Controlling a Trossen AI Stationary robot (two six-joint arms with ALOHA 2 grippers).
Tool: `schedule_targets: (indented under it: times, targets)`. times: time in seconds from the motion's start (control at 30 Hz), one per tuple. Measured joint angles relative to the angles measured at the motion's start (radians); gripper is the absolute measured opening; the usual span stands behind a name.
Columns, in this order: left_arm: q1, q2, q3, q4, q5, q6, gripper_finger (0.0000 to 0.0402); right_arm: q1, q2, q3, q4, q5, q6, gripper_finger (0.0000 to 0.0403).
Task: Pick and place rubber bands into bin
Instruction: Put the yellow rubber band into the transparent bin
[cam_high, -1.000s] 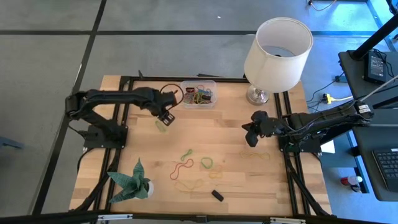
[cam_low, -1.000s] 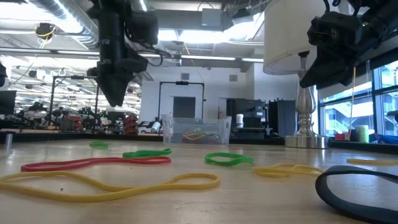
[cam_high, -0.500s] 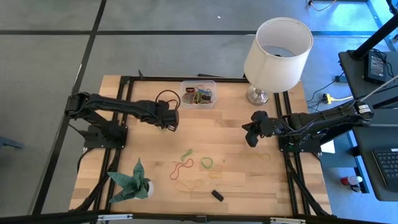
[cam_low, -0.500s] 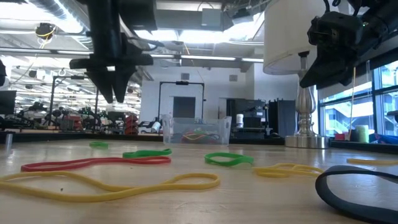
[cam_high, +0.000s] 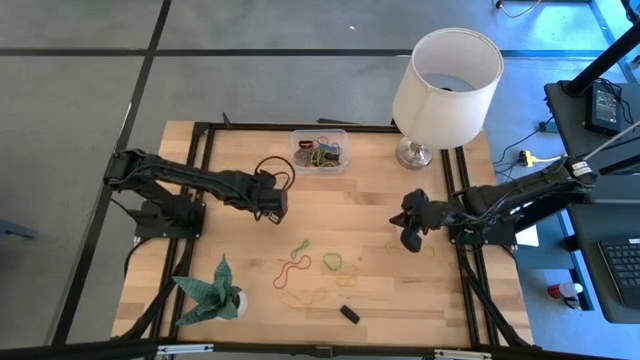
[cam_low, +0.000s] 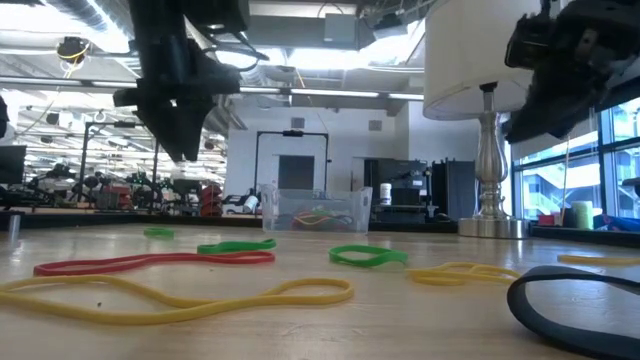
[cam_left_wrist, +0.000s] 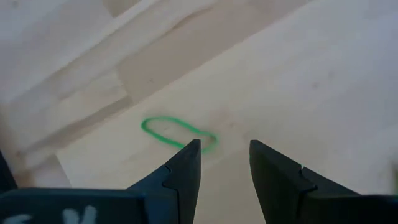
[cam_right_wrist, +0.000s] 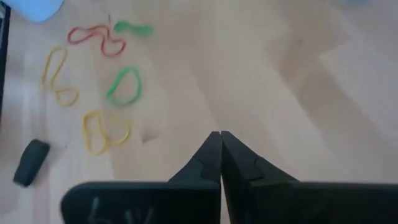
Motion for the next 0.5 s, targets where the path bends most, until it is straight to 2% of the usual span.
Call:
schedule_targets:
  times: [0.17, 0.33, 0.5]
  targets:
    - [-0.031, 0.000, 0.000, 0.003, -0.002, 0.168, 0.0131, 0.087, 0.069, 0.000, -0.080, -0.017, 0.079, 0.0002]
    - [-0.048, 0.000, 0.000, 0.014, 0.019, 0.284, 0.0131, 0.123, 0.155, 0.000, -0.229, -0.153, 0.103, 0.0010]
    - [-0.060, 0.000, 0.000, 0.045, 0.043, 0.352, 0.0131, 0.128, 0.248, 0.000, -0.304, -0.257, 0.043, 0.0047]
